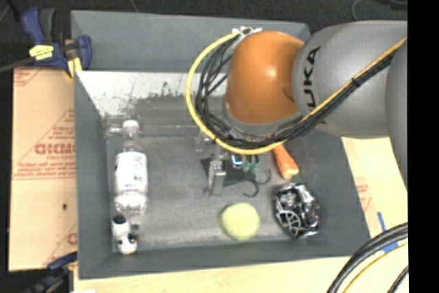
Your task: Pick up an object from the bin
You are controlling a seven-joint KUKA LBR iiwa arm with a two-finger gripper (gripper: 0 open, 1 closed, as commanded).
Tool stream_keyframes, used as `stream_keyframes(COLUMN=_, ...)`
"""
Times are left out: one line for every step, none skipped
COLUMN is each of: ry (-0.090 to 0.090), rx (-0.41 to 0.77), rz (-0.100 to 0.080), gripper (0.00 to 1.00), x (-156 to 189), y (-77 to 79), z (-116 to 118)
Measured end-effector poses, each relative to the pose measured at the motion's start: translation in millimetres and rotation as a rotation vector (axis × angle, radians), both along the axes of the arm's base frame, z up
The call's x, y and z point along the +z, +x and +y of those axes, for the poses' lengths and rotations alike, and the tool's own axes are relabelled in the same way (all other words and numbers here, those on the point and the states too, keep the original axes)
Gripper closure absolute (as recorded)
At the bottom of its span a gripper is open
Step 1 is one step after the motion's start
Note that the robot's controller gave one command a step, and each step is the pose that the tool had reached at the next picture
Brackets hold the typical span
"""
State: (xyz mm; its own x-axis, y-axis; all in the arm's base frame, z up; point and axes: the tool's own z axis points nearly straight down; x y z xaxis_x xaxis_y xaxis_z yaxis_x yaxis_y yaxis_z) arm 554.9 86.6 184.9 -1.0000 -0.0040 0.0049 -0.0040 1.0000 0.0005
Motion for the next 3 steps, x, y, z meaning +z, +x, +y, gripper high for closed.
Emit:
stream_keyframes(ry=0.001, rx=-0.002, rz=-0.008, gripper=0.0, x=4.4, y=1.8, z=-0.4)
stream_keyframes(ry=0.0, rx=0.097, rz=-0.01, gripper=0.0, x=-37.1, y=21.7, z=-30.0)
stream_keyframes(ry=0.0, rx=0.105, rz=-0.009, gripper=0.0, x=-32.9, y=55.1, z=-85.7)
